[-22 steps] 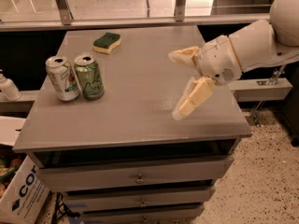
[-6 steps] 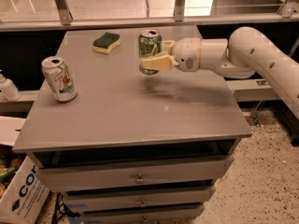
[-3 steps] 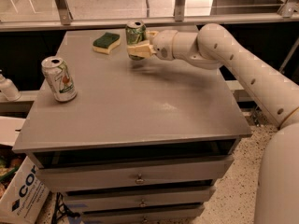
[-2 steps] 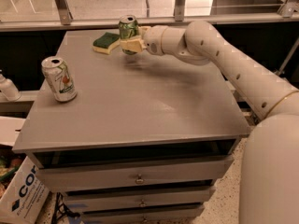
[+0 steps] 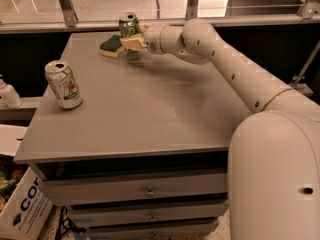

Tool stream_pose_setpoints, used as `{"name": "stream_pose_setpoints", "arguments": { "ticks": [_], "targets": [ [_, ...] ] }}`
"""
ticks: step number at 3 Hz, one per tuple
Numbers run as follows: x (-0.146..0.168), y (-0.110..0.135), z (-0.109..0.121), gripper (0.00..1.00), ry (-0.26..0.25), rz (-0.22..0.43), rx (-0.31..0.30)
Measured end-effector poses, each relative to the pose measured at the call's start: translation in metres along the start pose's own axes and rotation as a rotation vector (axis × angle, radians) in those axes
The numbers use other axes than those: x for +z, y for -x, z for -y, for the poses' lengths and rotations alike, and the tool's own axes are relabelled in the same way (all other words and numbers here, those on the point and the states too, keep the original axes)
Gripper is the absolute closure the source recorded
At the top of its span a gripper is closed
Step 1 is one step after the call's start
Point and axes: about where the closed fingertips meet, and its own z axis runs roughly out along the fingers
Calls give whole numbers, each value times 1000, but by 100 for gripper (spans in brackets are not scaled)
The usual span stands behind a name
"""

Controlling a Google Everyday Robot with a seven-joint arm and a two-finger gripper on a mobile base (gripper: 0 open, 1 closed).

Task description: Move green can near sponge

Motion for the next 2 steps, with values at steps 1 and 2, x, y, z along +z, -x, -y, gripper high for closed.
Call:
{"name": "stream_pose_setpoints", "arguments": {
  "ticks": [1,2],
  "targets": [
    [15,-7,2,100,1,-11,5],
    [20,-17,1,100,-1,-32,18]
  ]
}}
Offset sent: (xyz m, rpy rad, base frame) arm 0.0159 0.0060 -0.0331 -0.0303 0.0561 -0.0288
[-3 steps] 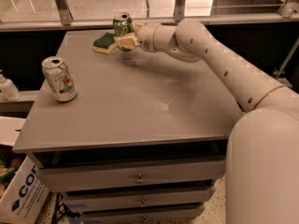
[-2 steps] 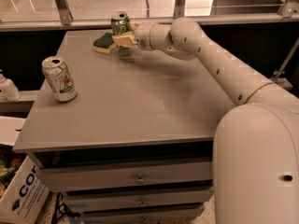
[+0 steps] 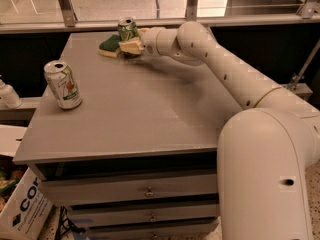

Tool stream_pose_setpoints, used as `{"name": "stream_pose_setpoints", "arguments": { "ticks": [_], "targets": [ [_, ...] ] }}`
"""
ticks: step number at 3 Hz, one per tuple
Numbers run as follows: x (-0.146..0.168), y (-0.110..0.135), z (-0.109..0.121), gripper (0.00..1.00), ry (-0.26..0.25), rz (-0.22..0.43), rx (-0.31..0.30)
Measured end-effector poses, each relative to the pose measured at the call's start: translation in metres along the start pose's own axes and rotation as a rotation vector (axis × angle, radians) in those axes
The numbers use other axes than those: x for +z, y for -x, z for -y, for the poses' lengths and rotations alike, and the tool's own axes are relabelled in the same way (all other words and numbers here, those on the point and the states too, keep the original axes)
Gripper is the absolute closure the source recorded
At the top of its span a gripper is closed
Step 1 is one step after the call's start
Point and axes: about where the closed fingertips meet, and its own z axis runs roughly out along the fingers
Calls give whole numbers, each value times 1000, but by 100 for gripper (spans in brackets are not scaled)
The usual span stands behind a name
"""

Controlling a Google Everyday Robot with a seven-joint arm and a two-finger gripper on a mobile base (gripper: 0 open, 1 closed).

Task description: Move green can near sponge

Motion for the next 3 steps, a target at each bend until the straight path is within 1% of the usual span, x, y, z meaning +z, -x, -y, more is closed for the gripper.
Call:
{"name": "stream_pose_setpoints", "arguments": {
  "ticks": [1,2,3],
  "targets": [
    [-1,-8,0,100,-8,-18,10],
    [-3,-10,0,81,-11,-26,18],
    [-3,-7,1,59,-11,-26,18]
  ]
}}
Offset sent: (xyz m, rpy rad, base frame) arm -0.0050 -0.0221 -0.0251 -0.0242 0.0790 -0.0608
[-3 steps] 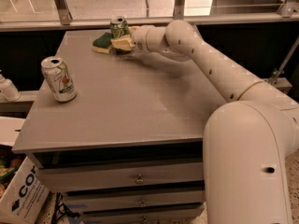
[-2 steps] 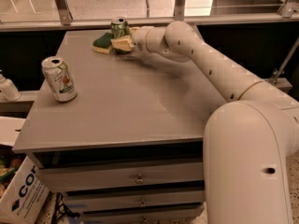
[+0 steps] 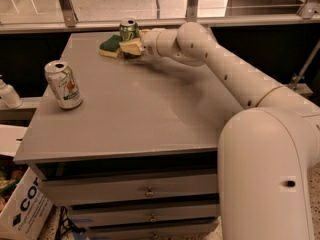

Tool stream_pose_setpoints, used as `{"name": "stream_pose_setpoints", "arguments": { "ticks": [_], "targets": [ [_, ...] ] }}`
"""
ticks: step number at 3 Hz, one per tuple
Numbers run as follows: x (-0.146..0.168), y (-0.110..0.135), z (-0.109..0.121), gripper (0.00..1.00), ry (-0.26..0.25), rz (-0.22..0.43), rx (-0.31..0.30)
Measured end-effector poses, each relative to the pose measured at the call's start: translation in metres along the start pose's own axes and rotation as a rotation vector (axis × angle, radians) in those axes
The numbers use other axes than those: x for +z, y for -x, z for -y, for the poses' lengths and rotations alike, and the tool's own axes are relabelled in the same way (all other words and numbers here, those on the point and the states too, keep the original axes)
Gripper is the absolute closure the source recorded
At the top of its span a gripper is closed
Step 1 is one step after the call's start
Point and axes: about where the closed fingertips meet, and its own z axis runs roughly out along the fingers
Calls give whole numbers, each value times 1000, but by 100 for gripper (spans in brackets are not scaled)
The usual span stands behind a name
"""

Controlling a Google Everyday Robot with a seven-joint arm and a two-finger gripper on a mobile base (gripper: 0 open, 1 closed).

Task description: Move green can near sponge

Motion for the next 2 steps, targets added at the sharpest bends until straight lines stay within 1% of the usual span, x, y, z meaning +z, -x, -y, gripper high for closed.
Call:
{"name": "stream_pose_setpoints", "arguments": {
  "ticks": [2],
  "targets": [
    [0,0,0,12,0,0,1]
  ]
}}
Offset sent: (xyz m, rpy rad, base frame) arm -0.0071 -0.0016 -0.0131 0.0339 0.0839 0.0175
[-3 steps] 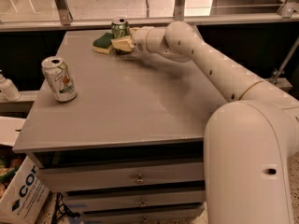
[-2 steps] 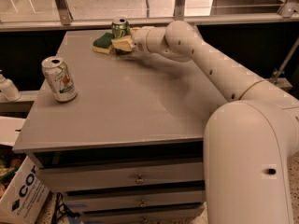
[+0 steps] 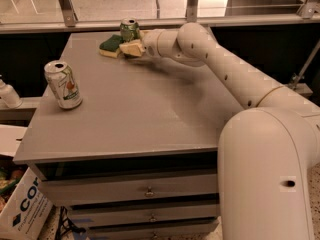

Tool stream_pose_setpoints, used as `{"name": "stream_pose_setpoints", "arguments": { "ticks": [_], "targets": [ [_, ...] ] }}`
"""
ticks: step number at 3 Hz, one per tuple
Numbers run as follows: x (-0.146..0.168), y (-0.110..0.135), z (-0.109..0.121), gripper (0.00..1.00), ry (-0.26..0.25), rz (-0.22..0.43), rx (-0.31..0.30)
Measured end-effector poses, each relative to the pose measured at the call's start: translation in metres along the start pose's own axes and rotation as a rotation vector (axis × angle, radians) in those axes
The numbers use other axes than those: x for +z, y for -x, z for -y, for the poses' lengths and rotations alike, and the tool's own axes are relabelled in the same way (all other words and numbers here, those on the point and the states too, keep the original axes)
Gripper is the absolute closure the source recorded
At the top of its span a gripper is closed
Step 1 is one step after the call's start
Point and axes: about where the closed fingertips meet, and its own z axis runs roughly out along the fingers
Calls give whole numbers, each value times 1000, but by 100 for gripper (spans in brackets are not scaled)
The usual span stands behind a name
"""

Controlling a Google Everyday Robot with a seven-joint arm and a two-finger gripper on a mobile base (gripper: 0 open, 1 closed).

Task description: Move green can near sponge

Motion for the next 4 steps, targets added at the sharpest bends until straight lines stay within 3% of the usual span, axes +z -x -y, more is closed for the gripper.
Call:
{"name": "stream_pose_setpoints", "arguments": {
  "ticks": [1,2,4],
  "targets": [
    [1,-3,-6,0,29,0,38],
    [-5,1,-10,0,70,19,61],
    [-66,13,9,0,76,43,52]
  ]
}}
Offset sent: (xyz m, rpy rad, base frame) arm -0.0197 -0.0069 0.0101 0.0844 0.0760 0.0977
